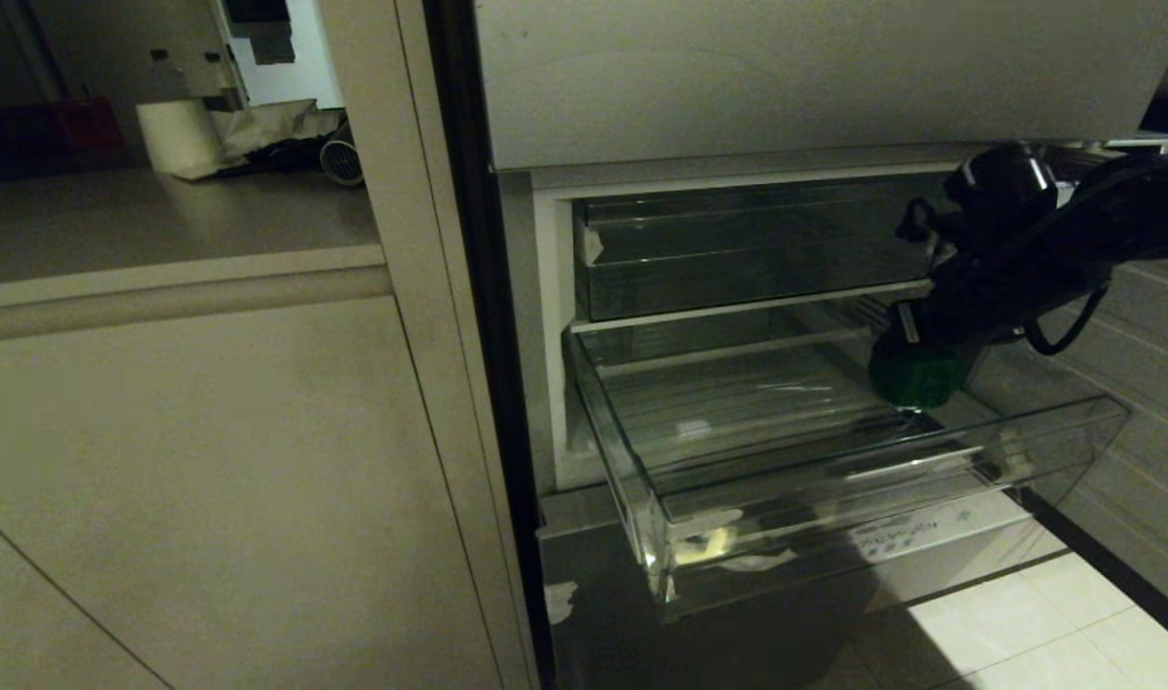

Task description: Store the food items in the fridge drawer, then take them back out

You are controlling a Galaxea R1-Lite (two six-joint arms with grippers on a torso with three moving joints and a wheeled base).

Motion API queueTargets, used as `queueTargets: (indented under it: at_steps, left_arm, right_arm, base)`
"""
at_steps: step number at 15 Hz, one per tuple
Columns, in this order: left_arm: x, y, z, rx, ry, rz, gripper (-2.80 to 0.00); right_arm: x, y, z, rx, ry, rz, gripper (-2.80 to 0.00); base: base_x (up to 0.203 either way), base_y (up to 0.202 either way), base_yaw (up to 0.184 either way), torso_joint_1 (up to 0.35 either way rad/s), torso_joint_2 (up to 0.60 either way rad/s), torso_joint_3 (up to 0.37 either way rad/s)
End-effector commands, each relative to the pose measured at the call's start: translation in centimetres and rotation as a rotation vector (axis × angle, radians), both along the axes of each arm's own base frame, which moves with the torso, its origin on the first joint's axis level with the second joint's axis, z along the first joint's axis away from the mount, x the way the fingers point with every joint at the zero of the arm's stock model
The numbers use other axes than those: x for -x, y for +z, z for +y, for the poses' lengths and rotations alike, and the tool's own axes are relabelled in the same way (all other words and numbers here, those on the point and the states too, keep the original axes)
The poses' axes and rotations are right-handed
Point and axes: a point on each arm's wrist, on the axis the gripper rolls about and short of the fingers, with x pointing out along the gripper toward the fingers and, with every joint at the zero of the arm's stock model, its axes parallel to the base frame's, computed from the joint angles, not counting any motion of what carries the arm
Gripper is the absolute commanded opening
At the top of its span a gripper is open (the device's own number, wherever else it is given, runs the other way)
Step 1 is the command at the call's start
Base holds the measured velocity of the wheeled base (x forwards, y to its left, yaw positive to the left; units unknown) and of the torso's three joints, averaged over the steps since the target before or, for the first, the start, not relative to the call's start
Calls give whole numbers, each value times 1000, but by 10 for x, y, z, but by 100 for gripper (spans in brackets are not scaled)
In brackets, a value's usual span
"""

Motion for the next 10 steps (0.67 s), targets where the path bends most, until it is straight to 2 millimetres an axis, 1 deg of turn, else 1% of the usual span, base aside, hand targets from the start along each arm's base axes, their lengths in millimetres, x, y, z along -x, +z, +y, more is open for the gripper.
queueTargets:
  at_steps: [1,4,9,10]
  left_arm:
    - [0,0,0,0,0,2,-280]
    - [0,0,0,0,0,2,-280]
    - [0,0,0,0,0,2,-280]
    - [0,0,0,0,0,2,-280]
  right_arm:
    - [27,25,0,-6,4,-51,-280]
    - [63,44,3,-13,20,-83,-280]
    - [128,67,-3,-21,23,-145,-280]
    - [141,68,-4,-20,23,-152,-280]
  base:
    - [0,0,0,0,0,0]
    - [0,0,0,0,0,0]
    - [0,0,0,0,0,0]
    - [0,0,0,0,0,0]
